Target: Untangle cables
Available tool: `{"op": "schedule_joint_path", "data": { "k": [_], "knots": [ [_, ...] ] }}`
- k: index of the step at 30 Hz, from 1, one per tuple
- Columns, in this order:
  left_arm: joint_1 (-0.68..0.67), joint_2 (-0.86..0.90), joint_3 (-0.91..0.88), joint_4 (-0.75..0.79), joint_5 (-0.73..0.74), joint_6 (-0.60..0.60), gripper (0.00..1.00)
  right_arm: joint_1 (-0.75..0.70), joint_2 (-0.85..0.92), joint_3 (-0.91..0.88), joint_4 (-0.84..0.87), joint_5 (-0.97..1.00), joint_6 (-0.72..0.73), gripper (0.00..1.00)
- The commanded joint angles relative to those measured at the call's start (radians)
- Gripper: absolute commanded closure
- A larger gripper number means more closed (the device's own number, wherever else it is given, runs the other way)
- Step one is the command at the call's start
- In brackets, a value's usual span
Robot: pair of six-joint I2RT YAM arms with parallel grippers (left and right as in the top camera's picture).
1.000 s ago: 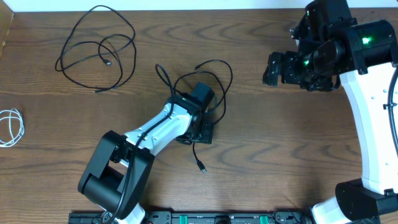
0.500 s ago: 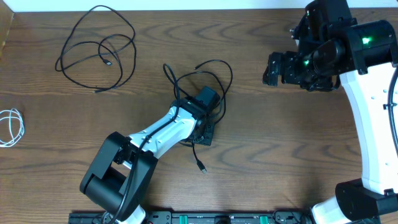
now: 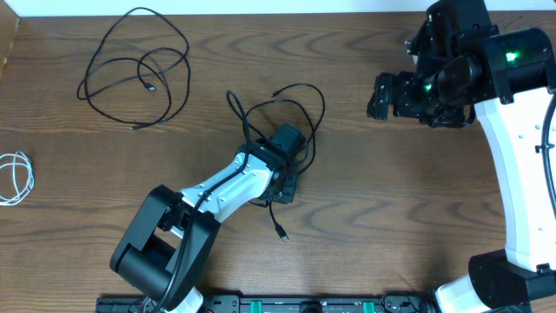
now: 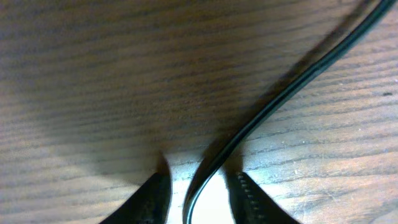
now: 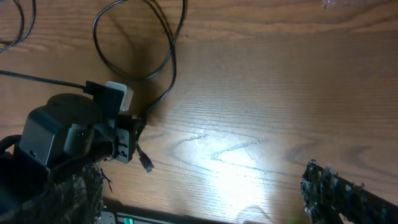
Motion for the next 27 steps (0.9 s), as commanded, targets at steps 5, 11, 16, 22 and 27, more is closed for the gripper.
{"op": "schedule_joint_path", "data": {
  "k": [5, 11, 16, 22, 27],
  "knots": [
    [-0.002, 0.019, -0.032, 0.024, -0.034, 0.005, 0.92, 0.004, -0.01, 0.002, -0.001, 0.004, -0.011, 0.01],
    [0.001, 0.017, 0.02, -0.021, -0.048, 0.066, 0.92, 0.004, -0.01, 0.002, -0.001, 0.004, -0.011, 0.01],
    [0.001, -0.004, 0.105, -0.103, -0.048, 0.121, 0.92, 0.004, -0.01, 0.002, -0.001, 0.004, -0.011, 0.01],
    [0.001, -0.052, 0.261, -0.204, -0.048, 0.224, 0.93, 0.004, -0.01, 0.002, -0.001, 0.004, -0.011, 0.01],
    [0.006, -0.068, 0.306, -0.2, -0.095, 0.24, 0.92, 0.004, -0.01, 0.002, -0.001, 0.004, -0.011, 0.01]
  ]
}}
